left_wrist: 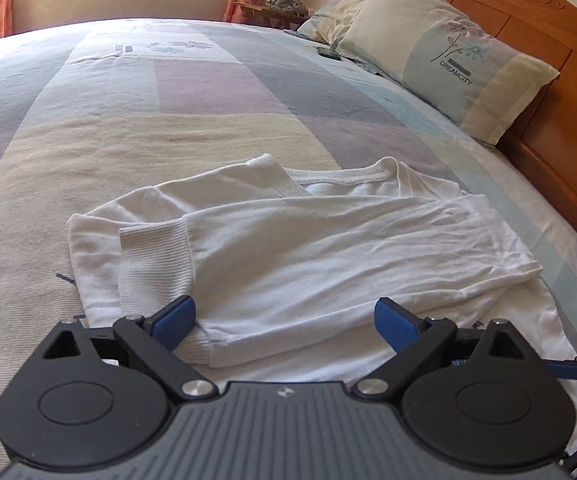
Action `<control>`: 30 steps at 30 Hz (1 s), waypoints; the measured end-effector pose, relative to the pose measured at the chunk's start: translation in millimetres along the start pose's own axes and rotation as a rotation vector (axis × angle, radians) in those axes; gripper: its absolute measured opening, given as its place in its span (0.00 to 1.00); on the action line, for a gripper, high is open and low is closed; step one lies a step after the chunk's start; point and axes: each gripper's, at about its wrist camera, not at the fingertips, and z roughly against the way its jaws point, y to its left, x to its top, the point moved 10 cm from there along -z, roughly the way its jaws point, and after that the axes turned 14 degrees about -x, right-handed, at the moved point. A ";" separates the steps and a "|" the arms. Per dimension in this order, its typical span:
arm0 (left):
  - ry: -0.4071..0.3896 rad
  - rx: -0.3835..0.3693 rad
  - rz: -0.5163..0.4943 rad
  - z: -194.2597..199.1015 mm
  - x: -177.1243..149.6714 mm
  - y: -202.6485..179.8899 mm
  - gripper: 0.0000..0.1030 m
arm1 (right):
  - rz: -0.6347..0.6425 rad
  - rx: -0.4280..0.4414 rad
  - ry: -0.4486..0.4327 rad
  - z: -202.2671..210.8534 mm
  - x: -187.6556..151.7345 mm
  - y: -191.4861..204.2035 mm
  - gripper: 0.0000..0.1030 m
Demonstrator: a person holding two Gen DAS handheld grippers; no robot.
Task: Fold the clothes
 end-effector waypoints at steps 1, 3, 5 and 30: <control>0.001 0.010 -0.002 3.3 0.2 1.8 0.93 | -0.005 -0.003 -0.007 -0.1 -0.3 -0.3 1.00; -0.013 0.003 0.008 9.5 3.6 1.7 0.93 | -0.012 -0.007 -0.019 -0.5 -0.6 -0.8 1.00; -0.040 -0.025 0.018 13.3 12.1 -4.4 0.93 | -0.009 -0.007 -0.026 -1.1 -0.3 -0.8 1.00; 0.001 -0.040 0.040 39.4 -33.1 -112.0 0.94 | -0.056 -0.246 -0.115 -30.8 47.8 -120.8 1.00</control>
